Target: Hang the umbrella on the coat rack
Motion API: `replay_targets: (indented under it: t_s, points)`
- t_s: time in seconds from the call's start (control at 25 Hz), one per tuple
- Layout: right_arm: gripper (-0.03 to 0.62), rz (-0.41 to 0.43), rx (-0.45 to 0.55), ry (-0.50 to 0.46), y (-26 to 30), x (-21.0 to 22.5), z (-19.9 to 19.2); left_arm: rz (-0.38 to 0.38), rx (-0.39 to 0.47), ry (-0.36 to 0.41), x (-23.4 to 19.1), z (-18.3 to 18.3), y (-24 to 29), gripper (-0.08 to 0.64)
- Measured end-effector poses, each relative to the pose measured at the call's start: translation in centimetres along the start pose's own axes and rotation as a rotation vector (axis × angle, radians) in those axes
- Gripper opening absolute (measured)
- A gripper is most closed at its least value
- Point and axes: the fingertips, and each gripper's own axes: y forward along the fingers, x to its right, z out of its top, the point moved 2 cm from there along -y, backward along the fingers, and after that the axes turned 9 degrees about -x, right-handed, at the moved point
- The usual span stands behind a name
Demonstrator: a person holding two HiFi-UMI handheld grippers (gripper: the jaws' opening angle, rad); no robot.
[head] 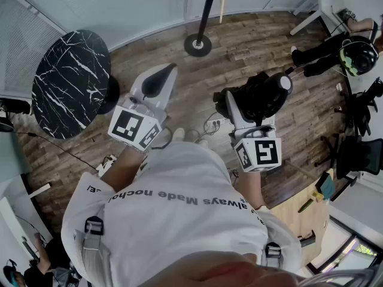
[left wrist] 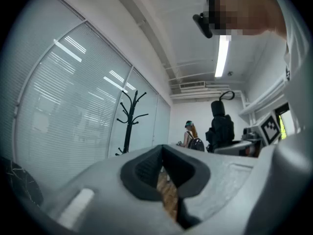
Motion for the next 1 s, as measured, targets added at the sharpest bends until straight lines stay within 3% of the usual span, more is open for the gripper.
replay_targets:
  t_s: [0.32,0.52,1.0]
  points:
    - [0.262,-0.001,0.003,0.049,2.0,-2.0,-0.1,-0.016,-0.01,-0.001,-2.8,-0.4,-1.5,0.003]
    - [0.262,-0.002,-0.01,0.029,2.6,-2.2,0.1,-0.019,-0.014,-0.01,-3.2,-0.6,-1.4,0.003]
    - [0.262,-0.014,0.001,0.05,7.9,3.4,0.4,-0.021,-0.025,-0.012,-6.2,-0.6,5.3,0.003]
